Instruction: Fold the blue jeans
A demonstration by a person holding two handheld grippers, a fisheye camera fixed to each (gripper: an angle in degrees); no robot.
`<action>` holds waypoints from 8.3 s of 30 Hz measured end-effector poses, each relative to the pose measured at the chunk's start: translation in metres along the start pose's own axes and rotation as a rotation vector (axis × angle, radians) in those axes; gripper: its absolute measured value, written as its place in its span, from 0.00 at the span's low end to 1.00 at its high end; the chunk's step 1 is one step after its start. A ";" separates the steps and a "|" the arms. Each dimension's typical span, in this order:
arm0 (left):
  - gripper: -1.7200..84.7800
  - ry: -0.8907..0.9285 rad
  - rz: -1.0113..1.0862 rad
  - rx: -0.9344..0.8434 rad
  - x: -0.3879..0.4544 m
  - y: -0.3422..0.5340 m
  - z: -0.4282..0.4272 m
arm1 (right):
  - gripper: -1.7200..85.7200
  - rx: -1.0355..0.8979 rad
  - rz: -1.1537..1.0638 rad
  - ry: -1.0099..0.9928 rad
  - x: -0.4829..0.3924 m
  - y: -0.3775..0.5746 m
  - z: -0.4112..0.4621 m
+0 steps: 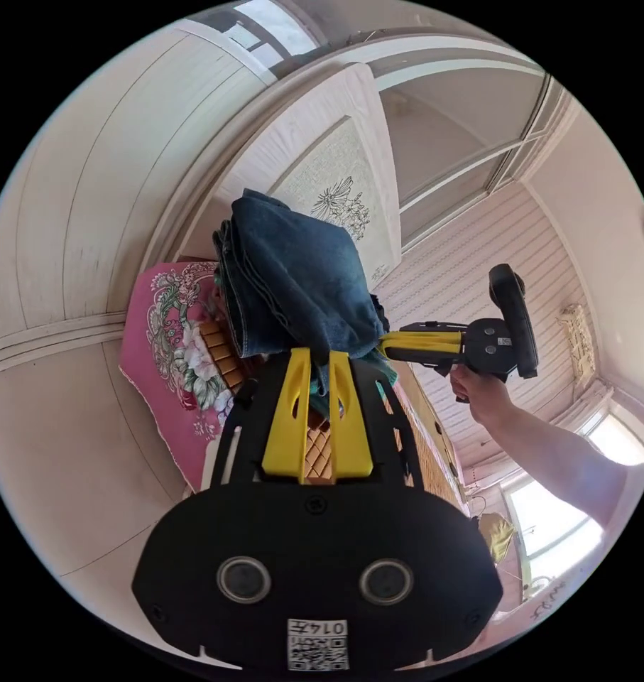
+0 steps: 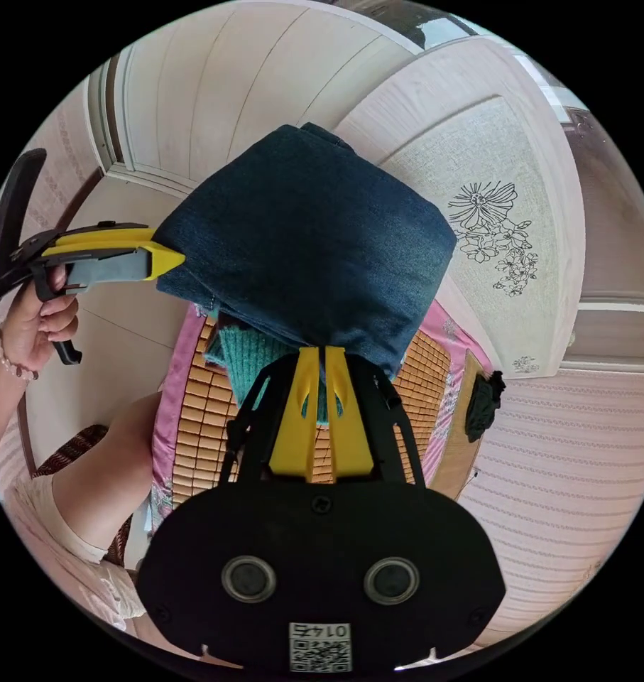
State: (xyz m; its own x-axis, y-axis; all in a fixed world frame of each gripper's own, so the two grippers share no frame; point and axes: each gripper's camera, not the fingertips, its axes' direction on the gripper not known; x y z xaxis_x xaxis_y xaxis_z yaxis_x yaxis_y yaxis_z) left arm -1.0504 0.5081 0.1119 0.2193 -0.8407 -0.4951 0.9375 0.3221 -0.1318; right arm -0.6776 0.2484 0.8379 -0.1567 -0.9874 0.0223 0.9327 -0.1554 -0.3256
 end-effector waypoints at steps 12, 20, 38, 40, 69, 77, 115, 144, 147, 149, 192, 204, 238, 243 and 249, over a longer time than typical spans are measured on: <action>0.06 0.197 0.557 0.221 0.320 -0.078 -0.098 | 0.02 0.460 0.450 -0.158 0.071 0.191 -0.148; 0.07 0.656 0.777 -0.442 0.511 0.189 0.060 | 0.03 -0.003 1.031 -0.348 -0.040 0.461 -0.062; 0.12 -0.018 0.316 -0.610 0.286 0.263 0.123 | 0.25 -0.221 1.019 -0.376 -0.044 0.535 0.017; 0.12 -0.046 0.320 -0.625 0.287 0.262 0.145 | 0.22 -0.389 0.979 -0.363 -0.048 0.536 0.043; 0.01 -0.222 0.761 -0.734 0.363 0.274 0.323 | 0.04 -0.077 1.750 0.264 -0.108 0.966 -0.286; 0.01 -0.089 0.667 -0.556 0.413 0.195 0.320 | 0.04 0.159 1.916 0.176 -0.102 1.065 -0.314; 0.09 -0.209 0.149 -0.702 0.030 0.153 0.354 | 0.07 0.019 0.935 -0.360 0.088 0.806 0.024; 0.08 -0.287 0.727 -0.504 0.066 0.224 0.352 | 0.14 -0.463 1.905 -0.100 -0.001 1.155 -0.041; 0.09 -0.104 0.792 -0.614 0.104 0.278 0.401 | 0.12 -0.487 1.949 -0.147 -0.019 1.173 -0.023; 0.10 -0.010 0.830 -0.693 0.136 0.317 0.444 | 0.10 -0.465 1.929 -0.083 -0.022 1.169 -0.027; 0.01 -0.131 1.102 -1.001 0.112 0.570 0.747 | 0.01 -0.553 1.724 -0.008 0.027 1.255 0.014; 0.10 0.276 1.198 -0.992 0.104 0.592 0.577 | 0.20 -0.182 1.964 -0.236 -0.194 1.279 -0.115; 0.01 0.366 1.403 -0.986 0.117 0.616 0.446 | 0.04 0.759 1.949 0.100 -0.295 1.375 -0.316; 0.01 0.407 1.334 -1.161 0.089 0.657 0.448 | 0.03 0.350 2.398 -0.249 -0.373 1.403 -0.238; 0.01 0.277 1.356 -1.371 0.076 0.704 0.469 | 0.02 0.154 2.540 -0.311 -0.393 1.390 -0.203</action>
State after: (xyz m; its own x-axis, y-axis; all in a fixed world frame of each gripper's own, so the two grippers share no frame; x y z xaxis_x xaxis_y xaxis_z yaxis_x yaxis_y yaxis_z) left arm -0.2468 0.4673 0.3841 0.3294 0.2539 -0.9094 -0.6315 0.7752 -0.0123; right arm 0.6144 0.4271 0.1848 0.6798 0.7330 -0.0245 -0.7300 0.6795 0.0740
